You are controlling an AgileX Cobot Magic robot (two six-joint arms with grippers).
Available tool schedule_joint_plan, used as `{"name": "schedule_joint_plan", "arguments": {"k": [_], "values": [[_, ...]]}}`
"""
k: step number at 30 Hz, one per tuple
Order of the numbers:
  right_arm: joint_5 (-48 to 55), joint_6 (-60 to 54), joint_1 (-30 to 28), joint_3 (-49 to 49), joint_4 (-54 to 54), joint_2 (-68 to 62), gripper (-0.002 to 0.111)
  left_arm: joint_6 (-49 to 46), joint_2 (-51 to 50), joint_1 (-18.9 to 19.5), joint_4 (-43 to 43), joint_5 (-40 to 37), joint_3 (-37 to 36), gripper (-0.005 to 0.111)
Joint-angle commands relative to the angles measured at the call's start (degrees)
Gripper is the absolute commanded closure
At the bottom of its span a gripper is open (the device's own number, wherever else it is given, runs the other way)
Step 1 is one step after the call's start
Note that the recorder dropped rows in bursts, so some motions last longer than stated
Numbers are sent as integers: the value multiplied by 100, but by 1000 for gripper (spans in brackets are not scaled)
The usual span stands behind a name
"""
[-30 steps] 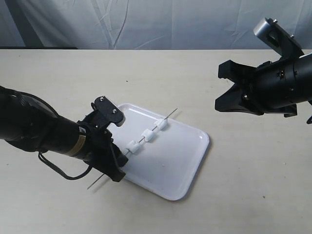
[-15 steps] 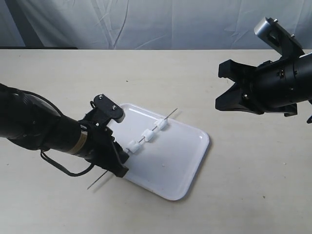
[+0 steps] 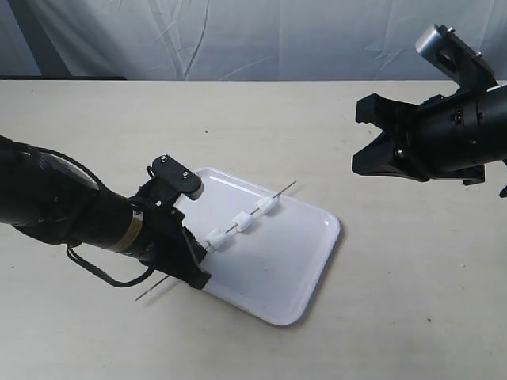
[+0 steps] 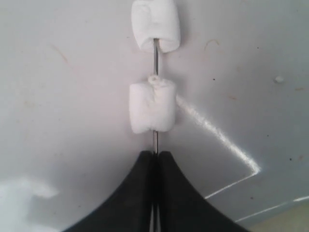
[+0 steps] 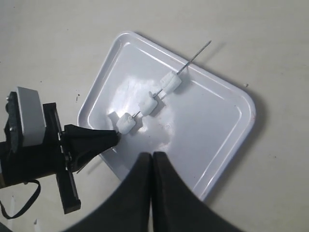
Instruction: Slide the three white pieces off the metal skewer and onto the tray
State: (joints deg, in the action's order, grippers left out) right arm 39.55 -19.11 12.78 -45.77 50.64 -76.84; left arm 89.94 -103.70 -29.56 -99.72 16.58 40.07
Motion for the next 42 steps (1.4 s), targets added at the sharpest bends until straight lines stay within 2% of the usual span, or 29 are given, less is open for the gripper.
{"name": "schedule_joint_plan", "arguments": {"k": [1, 6, 10, 14, 17, 21, 25, 33, 42], "values": [[-171, -50, 2, -37, -425, -6, 109, 135, 81, -29, -23, 34, -63, 107], [-331, -50, 2, -37, -608, -6, 109, 583, 616, -29, -23, 104, -63, 107], [-385, -245, 2, -37, -145, -6, 107, 1095, 1033, -29, -23, 681, -87, 107], [-263, -639, 2, -37, 561, -6, 100, 1531, 1397, -29, -23, 792, -268, 107], [-112, -838, 2, -37, 1048, -6, 92, 1733, 1757, -29, -23, 901, -510, 107], [47, -838, 41, -37, 1439, -6, 76, 1949, 2318, -29, -23, 920, -860, 107], [-56, -838, 454, -37, 1520, -12, 63, 1949, 2733, -29, -19, 1199, -1038, 107], [-1232, -838, 1500, -37, 2155, -244, 62, 2064, 3078, -29, 149, 1504, -1071, 107], [-1927, -828, 1926, -37, 2350, -444, 62, 2064, 3177, -29, 417, 1428, -1097, 107]]}}
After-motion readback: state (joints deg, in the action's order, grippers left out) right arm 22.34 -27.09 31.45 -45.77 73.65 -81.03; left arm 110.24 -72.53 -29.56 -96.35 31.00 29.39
